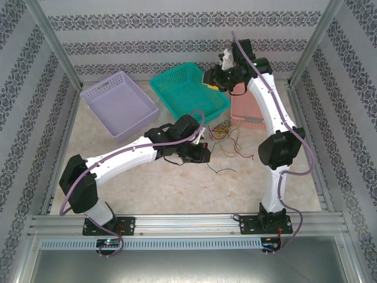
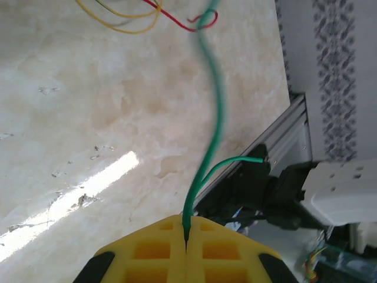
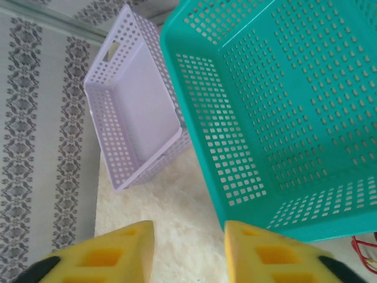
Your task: Untangle the cables
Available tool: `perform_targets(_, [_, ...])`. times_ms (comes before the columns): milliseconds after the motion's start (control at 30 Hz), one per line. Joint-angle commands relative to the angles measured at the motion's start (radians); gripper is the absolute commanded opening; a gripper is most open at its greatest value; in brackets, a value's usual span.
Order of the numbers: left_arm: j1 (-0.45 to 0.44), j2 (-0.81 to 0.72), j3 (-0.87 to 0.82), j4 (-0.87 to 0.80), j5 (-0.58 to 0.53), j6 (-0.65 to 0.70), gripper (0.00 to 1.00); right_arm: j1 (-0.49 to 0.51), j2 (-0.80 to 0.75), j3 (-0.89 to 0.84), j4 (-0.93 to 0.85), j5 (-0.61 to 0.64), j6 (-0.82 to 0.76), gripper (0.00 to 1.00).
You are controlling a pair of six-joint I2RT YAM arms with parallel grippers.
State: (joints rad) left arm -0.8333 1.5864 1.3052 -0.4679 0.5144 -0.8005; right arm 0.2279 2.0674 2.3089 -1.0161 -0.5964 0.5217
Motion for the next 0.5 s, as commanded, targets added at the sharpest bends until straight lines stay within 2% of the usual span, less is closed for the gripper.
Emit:
perform_targets(0, [0.063, -0.077, -0.043, 0.171, -0.049, -0.216, 0.0, -0.026, -0.086, -0.009, -0.03, 0.005, -0.01, 0.51])
perform_targets(133, [0.123, -0.13, -0.068, 0.24, -0.074, -0.312, 0.0, -0.073, -0.236, -0.113, -0.018, 0.075, 0.014, 0.58])
perform_targets(233, [0.178, -0.178, -0.106, 0.293, -0.083, -0.38, 0.0, -0.098, -0.393, -0.257, 0.023, 0.165, 0.056, 0.59])
perform_targets(400, [0.255, -0.296, -0.212, 0.352, -0.209, -0.494, 0.0, -0.054, -0.728, -0.66, 0.225, 0.298, 0.238, 0.53])
perform_targets(467, [0.264, -0.335, -0.266, 0.415, -0.277, -0.537, 0.0, -0.007, -0.816, -0.818, 0.312, 0.28, 0.376, 0.52])
